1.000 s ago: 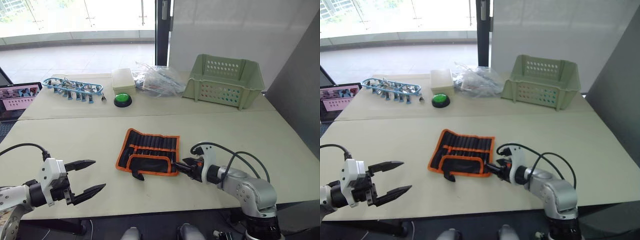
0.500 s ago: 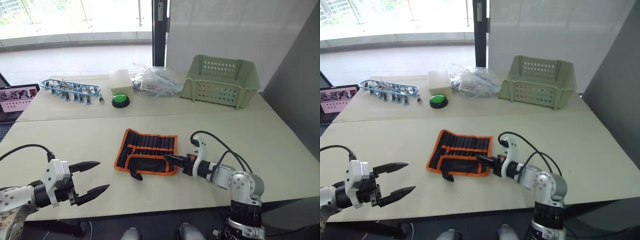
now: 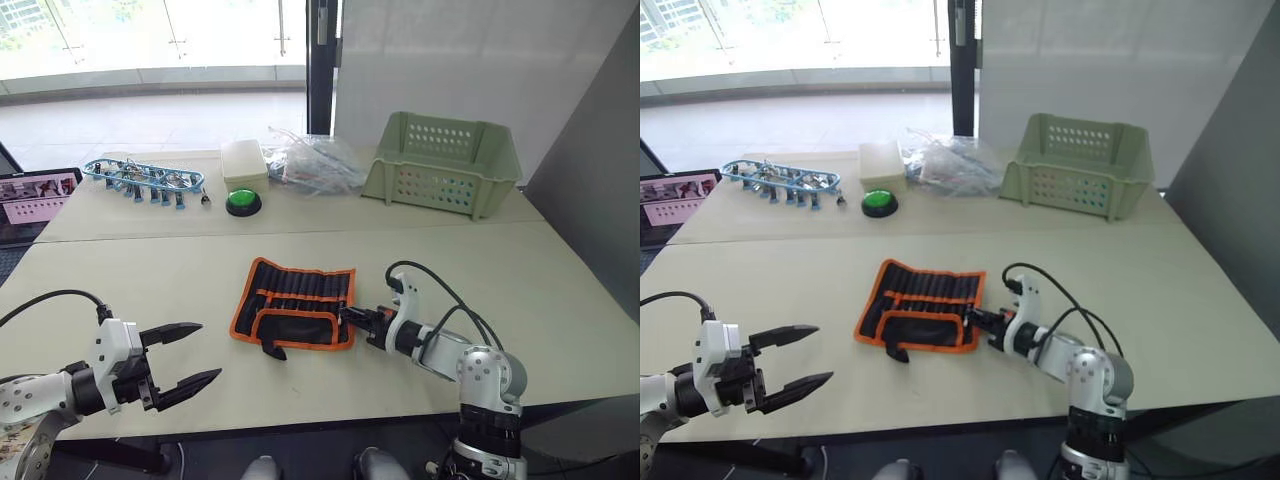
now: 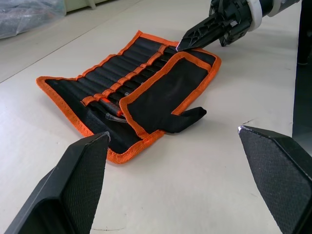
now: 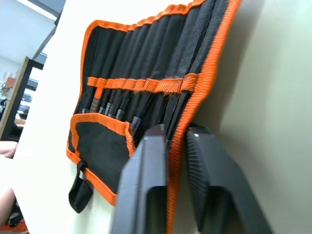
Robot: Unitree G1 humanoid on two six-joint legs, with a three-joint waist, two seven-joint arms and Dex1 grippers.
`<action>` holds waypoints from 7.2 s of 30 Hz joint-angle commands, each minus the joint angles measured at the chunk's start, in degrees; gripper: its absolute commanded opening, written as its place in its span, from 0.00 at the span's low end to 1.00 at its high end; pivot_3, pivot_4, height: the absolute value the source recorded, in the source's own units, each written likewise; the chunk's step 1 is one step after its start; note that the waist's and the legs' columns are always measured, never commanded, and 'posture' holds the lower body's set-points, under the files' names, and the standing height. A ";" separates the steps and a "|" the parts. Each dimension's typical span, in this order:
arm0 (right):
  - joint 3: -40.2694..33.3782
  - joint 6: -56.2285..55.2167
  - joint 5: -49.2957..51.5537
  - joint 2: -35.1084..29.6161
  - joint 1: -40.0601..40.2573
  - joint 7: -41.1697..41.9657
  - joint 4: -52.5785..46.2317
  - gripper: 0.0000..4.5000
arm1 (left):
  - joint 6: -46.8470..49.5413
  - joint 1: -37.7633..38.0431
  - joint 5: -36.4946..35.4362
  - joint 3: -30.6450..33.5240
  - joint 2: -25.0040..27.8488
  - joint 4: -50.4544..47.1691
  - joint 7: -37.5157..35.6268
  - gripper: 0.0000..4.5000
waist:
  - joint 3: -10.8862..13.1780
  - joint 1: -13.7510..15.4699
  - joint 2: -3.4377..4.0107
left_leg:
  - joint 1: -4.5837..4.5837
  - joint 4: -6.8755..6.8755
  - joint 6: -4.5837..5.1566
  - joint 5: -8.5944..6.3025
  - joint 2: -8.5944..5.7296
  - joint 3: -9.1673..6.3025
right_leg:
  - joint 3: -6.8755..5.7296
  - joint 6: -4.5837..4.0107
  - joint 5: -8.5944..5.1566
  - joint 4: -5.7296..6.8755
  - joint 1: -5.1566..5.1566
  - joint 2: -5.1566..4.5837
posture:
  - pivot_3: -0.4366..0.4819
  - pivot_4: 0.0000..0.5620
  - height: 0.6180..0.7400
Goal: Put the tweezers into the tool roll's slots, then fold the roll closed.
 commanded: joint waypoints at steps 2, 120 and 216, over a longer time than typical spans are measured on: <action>-3.00 -0.34 -0.11 -0.57 1.13 -3.08 2.19 0.01 | -0.49 -0.36 -0.11 0.02 0.37 0.14 -0.47 1.00 | -0.02 0.28 -0.04 | -0.01 0.03 0.00 0.00 -0.01 0.06 | 0.07 0.03 0.02 0.00 0.00 -0.01 | 0.48 0.27 0.83; 30.61 -45.94 -24.47 -9.53 -6.83 23.08 24.21 0.00 | 45.84 -32.00 -9.12 -10.64 -14.41 15.71 29.45 0.00 | -0.01 -0.26 -0.07 | 0.20 0.26 -0.03 0.02 0.04 0.46 | 0.88 0.14 0.33 0.12 0.03 0.39 | 0.48 0.27 0.83; 28.61 -37.63 -17.21 -13.39 -11.29 27.76 4.42 0.00 | 44.30 -32.01 1.14 -29.77 -16.94 7.04 31.46 0.00 | 0.34 0.46 0.43 | -0.18 -0.71 -1.13 1.52 -2.98 -4.10 | -0.69 0.70 -1.05 0.86 0.82 -1.19 | 0.48 0.27 0.80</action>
